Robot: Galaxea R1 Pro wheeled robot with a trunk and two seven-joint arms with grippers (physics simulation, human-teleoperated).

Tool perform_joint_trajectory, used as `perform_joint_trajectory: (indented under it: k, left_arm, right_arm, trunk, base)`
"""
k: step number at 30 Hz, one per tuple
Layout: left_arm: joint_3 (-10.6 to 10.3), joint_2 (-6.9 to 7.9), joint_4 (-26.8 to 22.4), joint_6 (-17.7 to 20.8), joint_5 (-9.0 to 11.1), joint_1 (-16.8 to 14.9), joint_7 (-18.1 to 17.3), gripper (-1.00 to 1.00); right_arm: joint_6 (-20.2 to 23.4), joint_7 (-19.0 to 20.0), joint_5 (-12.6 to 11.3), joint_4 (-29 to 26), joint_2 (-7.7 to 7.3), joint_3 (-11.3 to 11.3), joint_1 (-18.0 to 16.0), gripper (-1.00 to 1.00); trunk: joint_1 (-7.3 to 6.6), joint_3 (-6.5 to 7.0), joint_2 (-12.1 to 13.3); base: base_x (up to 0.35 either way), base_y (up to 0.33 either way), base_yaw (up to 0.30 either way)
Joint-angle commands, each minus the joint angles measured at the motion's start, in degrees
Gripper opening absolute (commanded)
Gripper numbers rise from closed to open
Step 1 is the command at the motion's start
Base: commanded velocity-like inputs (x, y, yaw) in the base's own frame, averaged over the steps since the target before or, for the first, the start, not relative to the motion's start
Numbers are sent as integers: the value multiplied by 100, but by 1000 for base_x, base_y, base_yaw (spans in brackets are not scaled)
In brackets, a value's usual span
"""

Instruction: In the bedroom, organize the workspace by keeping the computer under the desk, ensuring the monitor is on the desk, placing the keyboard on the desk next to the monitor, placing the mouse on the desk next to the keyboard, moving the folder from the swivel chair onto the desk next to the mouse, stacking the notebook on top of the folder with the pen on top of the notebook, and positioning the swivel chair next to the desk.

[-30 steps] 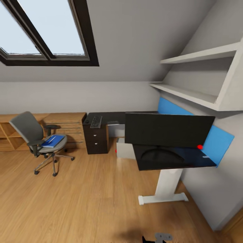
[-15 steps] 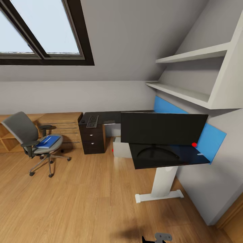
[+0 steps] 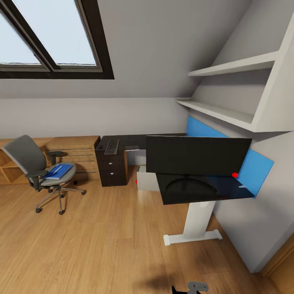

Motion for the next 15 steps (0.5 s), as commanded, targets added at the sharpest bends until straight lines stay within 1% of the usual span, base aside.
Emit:
perform_joint_trajectory:
  k: [1, 15]
  left_arm:
    - [-49, 1, 1, -18, 39, -6, 33, 100]
    - [-49, 6, 1, -18, 39, -6, 35, 100]
  right_arm:
    - [-24, 13, -60, 12, 1, 46, -7, 100]
    - [-24, 10, -60, 12, 4, 45, -7, 100]
  trunk:
    - [4, -13, -13]
    - [4, -13, -13]
  base:
    - [0, 0, 0]
    - [0, 0, 0]
